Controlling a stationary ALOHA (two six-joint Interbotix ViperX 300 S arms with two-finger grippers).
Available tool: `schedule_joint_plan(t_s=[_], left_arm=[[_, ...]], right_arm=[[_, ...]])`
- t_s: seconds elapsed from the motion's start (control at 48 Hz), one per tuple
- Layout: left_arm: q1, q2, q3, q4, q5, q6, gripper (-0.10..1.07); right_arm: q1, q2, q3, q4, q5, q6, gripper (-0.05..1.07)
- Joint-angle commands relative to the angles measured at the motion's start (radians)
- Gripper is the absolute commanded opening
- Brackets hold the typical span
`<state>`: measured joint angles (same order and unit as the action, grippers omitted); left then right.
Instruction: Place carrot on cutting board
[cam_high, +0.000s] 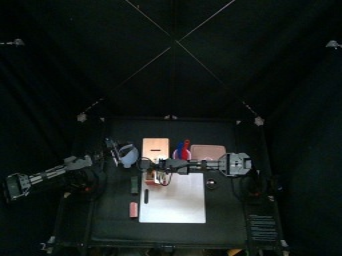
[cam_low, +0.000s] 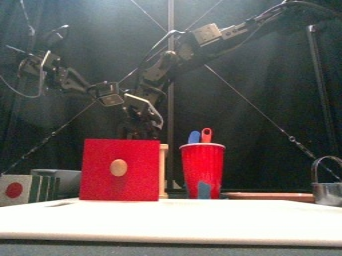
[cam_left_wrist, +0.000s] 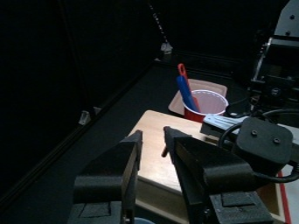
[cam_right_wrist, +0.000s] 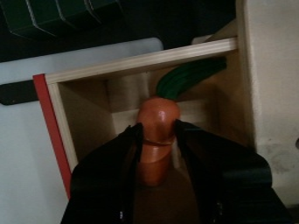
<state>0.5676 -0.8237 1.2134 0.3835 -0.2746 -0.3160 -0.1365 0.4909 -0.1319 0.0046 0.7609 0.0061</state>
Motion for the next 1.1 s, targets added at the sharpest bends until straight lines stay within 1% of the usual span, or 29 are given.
schedule_joint_plan(t_s=[0.0, 0.167, 0.312, 0.354, 1.083], left_arm=[[0.002, 0.002, -0.018, -0.003, -0.005, 0.0, 0.7], [0.002, 0.002, -0.018, -0.003, -0.005, 0.0, 0.7], [0.003, 0.003, -0.018, -0.003, -0.005, 0.0, 0.7], [0.003, 0.002, -0.02, -0.003, -0.005, 0.0, 0.7], [0.006, 0.002, -0.014, -0.003, -0.005, 0.0, 0.7]], right_arm=[[-0.003, -0.028, -0.026, 0.002, 0.005, 0.002, 0.74], [-0.003, -0.023, -0.028, 0.003, 0.014, 0.006, 0.76], [-0.003, -0.026, -0.034, 0.008, 0.018, 0.017, 0.87], [-0.003, -0.026, -0.035, 0.003, 0.018, 0.02, 0.89], [-0.003, 0.006, -0.031, -0.008, 0.021, 0.021, 0.88]])
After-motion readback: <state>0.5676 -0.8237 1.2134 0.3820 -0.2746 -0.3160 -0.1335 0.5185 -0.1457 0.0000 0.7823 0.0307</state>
